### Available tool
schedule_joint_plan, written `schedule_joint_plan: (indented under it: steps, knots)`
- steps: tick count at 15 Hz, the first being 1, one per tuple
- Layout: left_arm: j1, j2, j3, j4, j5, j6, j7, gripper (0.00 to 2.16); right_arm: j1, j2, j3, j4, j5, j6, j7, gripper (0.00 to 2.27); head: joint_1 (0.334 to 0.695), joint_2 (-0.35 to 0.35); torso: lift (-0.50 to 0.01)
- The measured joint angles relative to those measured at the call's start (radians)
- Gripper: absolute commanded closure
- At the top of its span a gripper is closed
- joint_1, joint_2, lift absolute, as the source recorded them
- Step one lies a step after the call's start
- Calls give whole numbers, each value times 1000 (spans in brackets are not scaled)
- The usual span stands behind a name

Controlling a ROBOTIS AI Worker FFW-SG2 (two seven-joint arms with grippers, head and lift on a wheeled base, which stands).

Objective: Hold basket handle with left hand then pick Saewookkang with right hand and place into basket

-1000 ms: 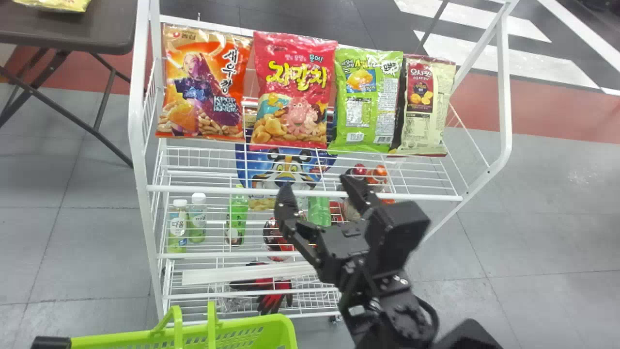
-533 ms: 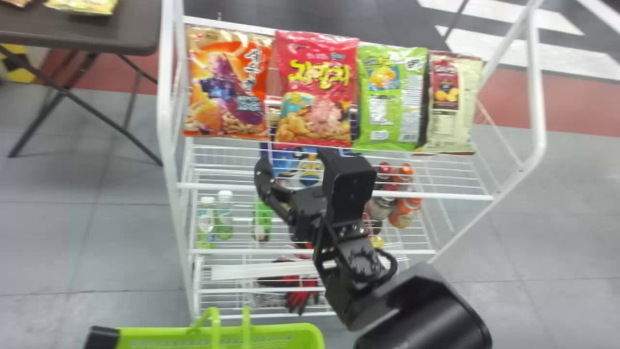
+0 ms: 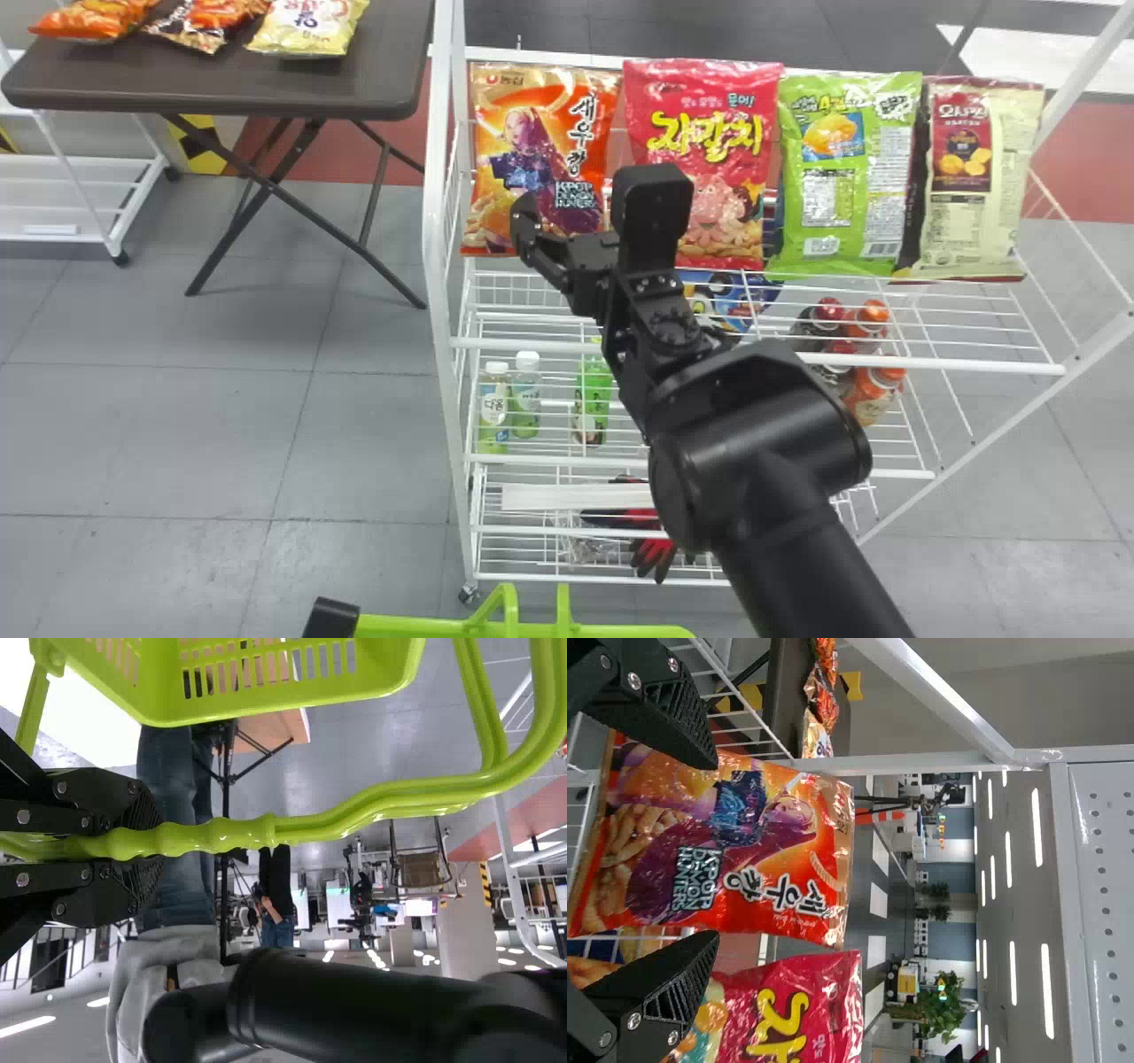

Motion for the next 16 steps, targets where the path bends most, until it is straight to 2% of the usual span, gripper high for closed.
schedule_joint_plan:
  steps: [5, 16]
  knots:
    - [-1, -1, 2, 25, 0, 0, -11, 1990, -138, 5, 2, 201, -8, -53, 27, 147, 695, -54, -20]
    - [-17, -7, 0, 54, 0, 0, -26, 1990, -318, 5, -5, 466, -45, -76, 171, 151, 695, -49, -20]
